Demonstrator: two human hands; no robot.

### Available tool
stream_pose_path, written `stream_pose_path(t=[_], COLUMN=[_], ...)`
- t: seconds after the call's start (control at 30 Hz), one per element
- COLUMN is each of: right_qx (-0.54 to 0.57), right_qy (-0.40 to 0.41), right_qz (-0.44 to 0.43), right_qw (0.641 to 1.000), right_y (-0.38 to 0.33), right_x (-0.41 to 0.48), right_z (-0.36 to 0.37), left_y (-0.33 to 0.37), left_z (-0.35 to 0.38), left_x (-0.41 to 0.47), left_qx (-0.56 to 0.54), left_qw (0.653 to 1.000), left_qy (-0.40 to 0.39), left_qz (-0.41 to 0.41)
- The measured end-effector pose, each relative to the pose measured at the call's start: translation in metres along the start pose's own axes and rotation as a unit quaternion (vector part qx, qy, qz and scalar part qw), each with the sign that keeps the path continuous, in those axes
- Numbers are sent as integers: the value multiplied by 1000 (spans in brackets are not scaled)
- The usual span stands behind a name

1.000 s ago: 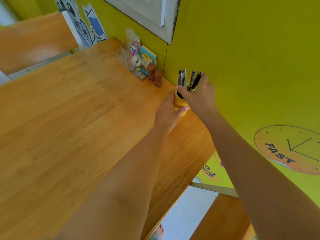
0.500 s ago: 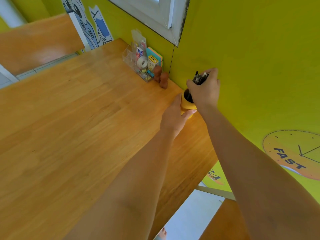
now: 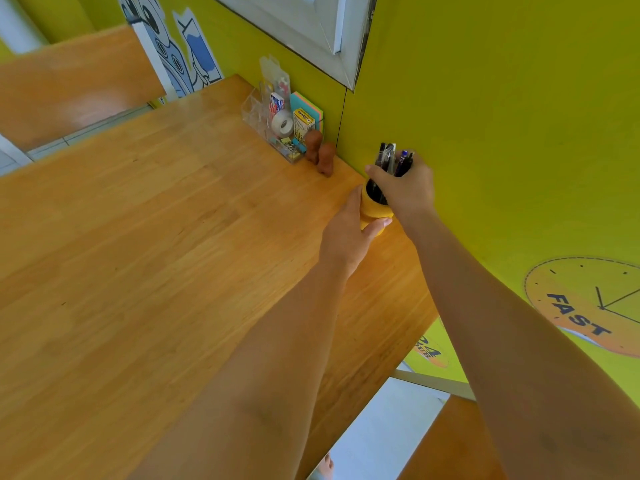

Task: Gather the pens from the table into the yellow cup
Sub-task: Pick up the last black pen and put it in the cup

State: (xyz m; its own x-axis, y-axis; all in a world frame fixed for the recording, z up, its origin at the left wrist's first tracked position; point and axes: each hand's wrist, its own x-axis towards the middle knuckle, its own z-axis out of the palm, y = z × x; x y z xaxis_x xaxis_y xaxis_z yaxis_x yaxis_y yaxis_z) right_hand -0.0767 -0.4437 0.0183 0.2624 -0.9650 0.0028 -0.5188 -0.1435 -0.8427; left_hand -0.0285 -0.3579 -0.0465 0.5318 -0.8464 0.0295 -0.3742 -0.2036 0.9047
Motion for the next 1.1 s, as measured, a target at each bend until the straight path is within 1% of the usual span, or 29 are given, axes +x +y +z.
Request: stream_pose_path(t=[0.1, 0.27, 0.4, 0.53, 0.67, 0.8, 0.87, 0.97, 1.1], right_qx=[-42, -83, -102, -111, -96, -75, -88, -136, -166], right_qy=[6, 38, 31, 9, 9, 37, 45, 46, 36], right_qz=[-13, -2, 34, 33, 1, -52, -77, -103, -104], right_qw=[999, 996, 994, 993, 995, 995, 992, 984, 980], right_y=[-5, -7, -10, -1, 12, 23, 29, 35, 33], right_x=[-1, -3, 0, 0, -8, -20, -23, -25, -23], right_z=[-1, -1, 1, -2, -5, -5, -5, -4, -6], left_y=[-1, -1, -1, 1, 1, 0, 1, 1, 1], left_z=[1, 0, 1, 0, 0, 1, 1, 2, 2], left_x=[0, 0, 0, -2, -3, -3, -3, -3, -2], left_qx=[12, 12, 19, 9, 2, 9, 14, 18, 24], left_qw=[1000, 1000, 1000, 1000, 1000, 1000, 1000, 1000, 1000], left_qy=[-3, -7, -5, -3, -2, 5, 10, 15, 17], left_qz=[-1, -7, -11, -6, -9, -5, -1, -3, -1])
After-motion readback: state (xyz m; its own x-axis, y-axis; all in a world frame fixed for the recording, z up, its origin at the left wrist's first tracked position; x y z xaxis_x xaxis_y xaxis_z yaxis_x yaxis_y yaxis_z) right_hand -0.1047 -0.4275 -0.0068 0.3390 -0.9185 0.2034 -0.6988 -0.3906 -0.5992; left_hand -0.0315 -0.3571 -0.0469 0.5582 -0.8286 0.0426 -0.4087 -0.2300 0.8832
